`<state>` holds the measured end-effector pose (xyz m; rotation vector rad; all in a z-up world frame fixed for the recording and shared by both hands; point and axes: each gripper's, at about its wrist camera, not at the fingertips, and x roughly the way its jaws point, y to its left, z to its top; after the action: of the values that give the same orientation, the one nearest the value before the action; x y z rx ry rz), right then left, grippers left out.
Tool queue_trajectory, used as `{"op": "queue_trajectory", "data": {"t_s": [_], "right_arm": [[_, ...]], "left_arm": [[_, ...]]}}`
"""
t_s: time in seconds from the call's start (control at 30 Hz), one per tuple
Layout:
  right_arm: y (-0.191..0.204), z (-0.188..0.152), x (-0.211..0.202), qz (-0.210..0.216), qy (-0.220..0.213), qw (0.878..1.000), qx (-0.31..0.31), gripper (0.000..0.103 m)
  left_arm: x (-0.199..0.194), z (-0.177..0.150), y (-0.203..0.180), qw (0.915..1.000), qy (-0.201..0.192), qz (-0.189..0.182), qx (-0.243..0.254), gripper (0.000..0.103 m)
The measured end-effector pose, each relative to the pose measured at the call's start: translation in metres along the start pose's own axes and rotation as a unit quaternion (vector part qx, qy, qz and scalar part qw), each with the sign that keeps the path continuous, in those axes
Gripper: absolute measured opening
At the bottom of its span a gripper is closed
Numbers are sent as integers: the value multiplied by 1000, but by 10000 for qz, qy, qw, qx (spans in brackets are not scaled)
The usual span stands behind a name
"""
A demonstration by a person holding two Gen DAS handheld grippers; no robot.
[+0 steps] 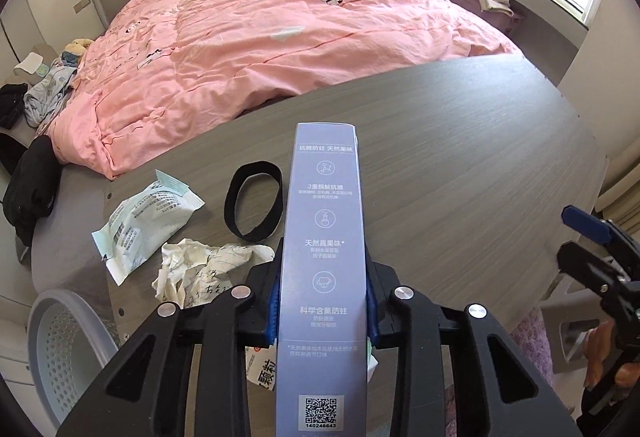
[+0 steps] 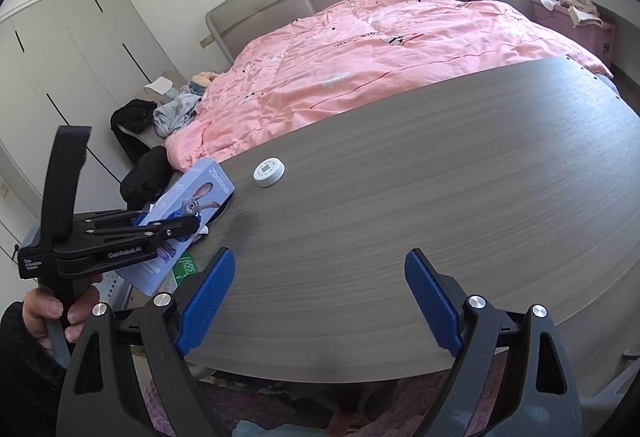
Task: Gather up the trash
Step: 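Close the left tool around the tall lavender box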
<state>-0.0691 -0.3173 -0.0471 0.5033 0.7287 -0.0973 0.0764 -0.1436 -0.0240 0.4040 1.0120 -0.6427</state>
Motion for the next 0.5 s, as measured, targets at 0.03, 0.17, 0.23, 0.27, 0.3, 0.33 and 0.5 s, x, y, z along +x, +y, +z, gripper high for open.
{"op": "queue_trajectory", "data": {"t_s": [0.03,0.17,0.23,0.27,0.3,0.33,0.5], "right_arm": [[4,0,1,13,16,10000,-47,85],[26,-1,9,107,124,9994,-311,85],[41,-2,14,178,195,9984,-499,85],[48,-2,17,237,232,9977,-595,85],[55,-3,20,298,270,9969,-679,85],[62,-4,23,354,317,9960,-760,85],[102,-11,45,536,623,9880,-1310,85]], "left_arm": [[-7,-3,2,9999,-97,-10,-66,31],[-34,-21,19,9984,-438,97,-349,31],[-43,-34,32,9969,-509,272,-526,31],[-47,-40,39,9961,-530,338,-625,31],[-51,-48,47,9948,-559,409,-744,31],[-55,-55,55,9935,-589,470,-851,31],[-74,-93,89,9826,-754,1005,-1367,31]]}}
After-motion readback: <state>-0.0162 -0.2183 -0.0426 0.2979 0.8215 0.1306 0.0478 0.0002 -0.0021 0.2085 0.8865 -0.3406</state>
